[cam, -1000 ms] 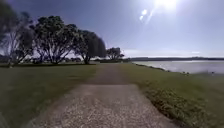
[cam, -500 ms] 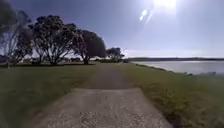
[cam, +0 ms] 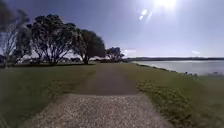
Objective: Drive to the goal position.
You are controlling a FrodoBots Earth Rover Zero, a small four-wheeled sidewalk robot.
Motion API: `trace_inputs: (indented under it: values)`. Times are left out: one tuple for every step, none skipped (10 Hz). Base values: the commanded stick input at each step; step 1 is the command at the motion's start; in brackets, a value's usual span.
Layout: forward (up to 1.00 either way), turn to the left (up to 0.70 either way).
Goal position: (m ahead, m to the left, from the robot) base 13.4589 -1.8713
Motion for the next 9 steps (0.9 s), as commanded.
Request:
trace_inputs:
  values:
    - [0.7, 0.0]
    - [0.7, 0.0]
    - [0.7, 0.0]
    - [0.7, 0.0]
    - [0.7, 0.0]
    - [0.7, 0.0]
    - [0.7, 0.0]
    - [0.7, 0.0]
    - [0.7, 0.0]
